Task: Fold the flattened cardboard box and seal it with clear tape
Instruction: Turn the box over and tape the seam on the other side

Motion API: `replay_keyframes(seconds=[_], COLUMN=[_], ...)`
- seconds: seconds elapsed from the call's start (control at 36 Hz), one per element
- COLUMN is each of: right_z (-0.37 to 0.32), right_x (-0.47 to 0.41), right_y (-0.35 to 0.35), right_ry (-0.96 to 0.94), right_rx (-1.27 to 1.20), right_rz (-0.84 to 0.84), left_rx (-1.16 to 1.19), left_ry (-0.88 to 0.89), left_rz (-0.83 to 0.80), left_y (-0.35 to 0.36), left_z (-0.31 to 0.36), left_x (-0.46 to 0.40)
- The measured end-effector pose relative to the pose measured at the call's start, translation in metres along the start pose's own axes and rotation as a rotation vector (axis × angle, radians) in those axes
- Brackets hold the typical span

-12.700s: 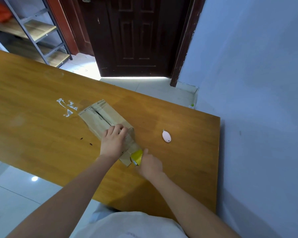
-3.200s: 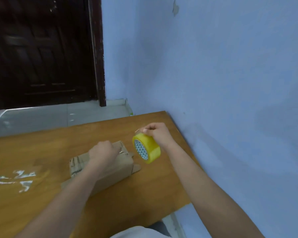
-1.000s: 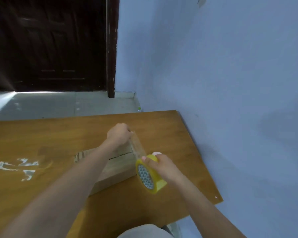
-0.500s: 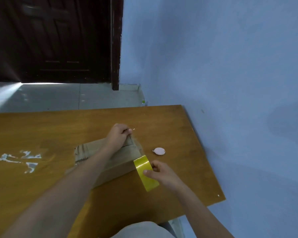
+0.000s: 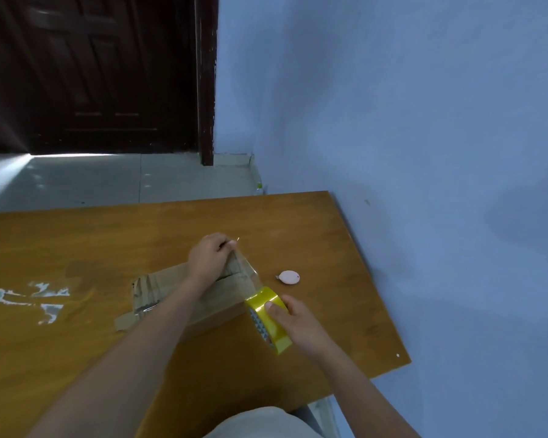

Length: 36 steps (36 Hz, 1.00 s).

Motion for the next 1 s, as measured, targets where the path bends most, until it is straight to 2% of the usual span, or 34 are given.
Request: replay_keyframes(seconds=[0.14,0.47,0.53,0.61,0.75,0.86,1.0], right_z=[-0.006,-0.006,-0.005,-0.011,-0.016,-0.018,-0.023], right_x=[0.003,0.006,0.007,0.009,0.012,0.012,0.017], right_y=[-0.004,-0.016,-0.015,-0.015,-0.017,-0.009,-0.005], right_ry=[-0.012,-0.058,-0.079,-0.146,-0.231,-0.316,-0.289], right_rx=[-0.035,-0.072,-0.033,0.188,0.337,0.502,0.506], right_rz=[0.033,-0.031,0.019,0.203,0.439,0.470,0.415], left_rx=[0.050,0.105,0.098,0.083,0.100,0.097,0.127], left_ry=[-0.040,-0.149,-0.150,-0.159,-0.170,-0.166,-0.178], left_rz=[-0.027,-0.019,-0.020,-0.005,-0.002,-0.004,-0.011], left_y=[0.000,0.001,0.001,0.002,0.002,0.003,0.003], left_z=[-0.005,-0.006,-0.004,-0.003,-0.005,-0.003,-0.002], left_x=[-0.003,-0.004,-0.004,-0.004,-0.004,-0.002,-0.004])
Point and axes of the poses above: each hand's wrist, its own x-axis away from the middle knuckle, its own y-axis out of the palm, z = x × y, the point moved 3 cm from there along -x, towards the middle knuckle, and after that the axes turned 3 degrees about z, right-handed, at the moved point
